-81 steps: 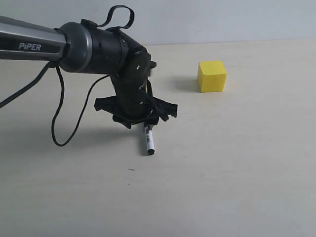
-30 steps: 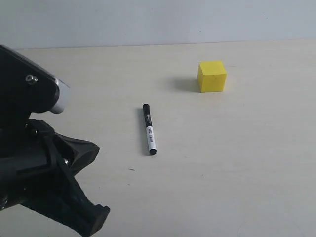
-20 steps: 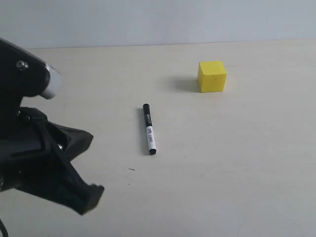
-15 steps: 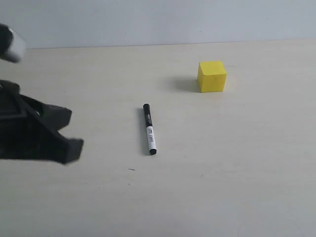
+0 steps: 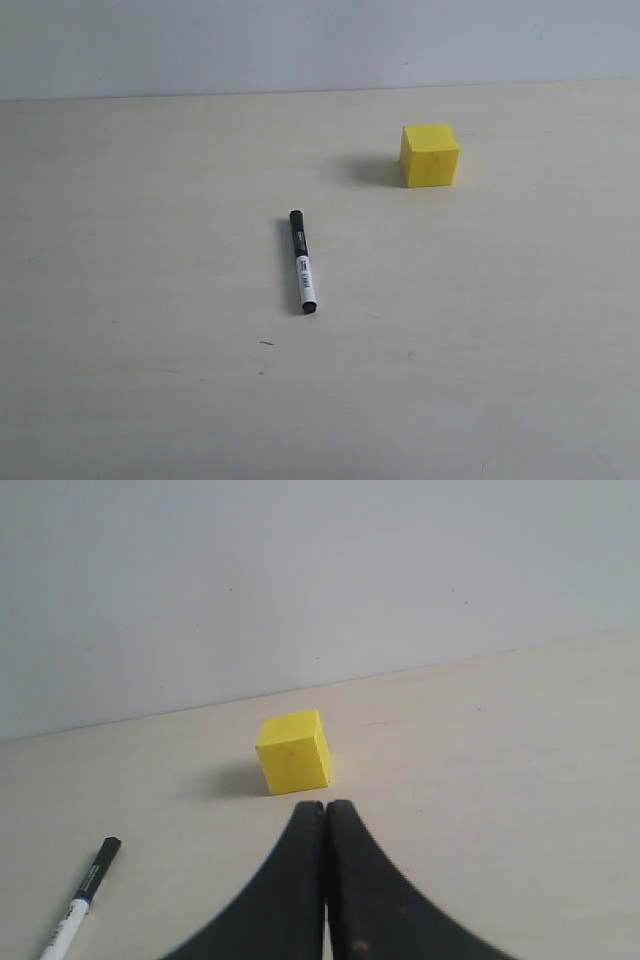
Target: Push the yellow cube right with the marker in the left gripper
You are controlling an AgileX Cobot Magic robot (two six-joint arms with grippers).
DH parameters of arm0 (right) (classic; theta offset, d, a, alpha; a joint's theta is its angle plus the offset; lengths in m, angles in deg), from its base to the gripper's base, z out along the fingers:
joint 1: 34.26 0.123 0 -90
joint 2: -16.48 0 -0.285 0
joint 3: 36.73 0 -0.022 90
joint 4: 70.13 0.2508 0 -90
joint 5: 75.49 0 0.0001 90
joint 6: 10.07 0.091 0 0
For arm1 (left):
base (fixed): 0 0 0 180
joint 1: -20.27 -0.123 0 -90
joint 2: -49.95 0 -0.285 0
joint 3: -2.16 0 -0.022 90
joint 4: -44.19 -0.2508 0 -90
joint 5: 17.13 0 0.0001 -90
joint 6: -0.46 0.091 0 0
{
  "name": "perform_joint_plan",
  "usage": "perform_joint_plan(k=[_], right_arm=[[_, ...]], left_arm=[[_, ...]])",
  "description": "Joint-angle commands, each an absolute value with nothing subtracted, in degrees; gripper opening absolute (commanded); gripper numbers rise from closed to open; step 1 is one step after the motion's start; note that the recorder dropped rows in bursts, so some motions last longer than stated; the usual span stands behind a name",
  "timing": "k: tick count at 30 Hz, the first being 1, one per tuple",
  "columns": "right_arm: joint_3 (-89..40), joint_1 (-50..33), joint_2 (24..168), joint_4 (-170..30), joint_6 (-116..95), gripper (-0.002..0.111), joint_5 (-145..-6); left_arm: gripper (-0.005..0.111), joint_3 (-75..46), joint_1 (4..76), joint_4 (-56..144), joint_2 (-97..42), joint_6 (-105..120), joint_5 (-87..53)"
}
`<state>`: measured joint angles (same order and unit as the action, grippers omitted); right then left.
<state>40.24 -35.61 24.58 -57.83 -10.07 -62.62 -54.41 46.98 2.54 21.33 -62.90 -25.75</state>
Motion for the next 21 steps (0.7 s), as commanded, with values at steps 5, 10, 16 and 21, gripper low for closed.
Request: perform_joint_plan(k=[5,10,16,21], right_arm=[[40.5,-35.6,24.4,-57.7,-10.1,0.000,-63.0],[40.5,-35.6,24.4,-57.7,-10.1,0.000,-63.0],[40.5,-35.6,24.4,-57.7,-10.1,0.000,-63.0],[40.5,-35.6,24.4,-57.7,-10.1,0.000,-63.0]], left_arm=[[0.000,-60.5,37.2,2.2,40.6,-62.5,-31.9],[0.000,-60.5,36.5,1.4,42.2,-62.5,-34.2],[0.000,-60.6,36.5,1.4,42.2,-61.3,-34.8],[0.000,-63.9,36.5,7.0,42.2,-53.9,-34.8]])
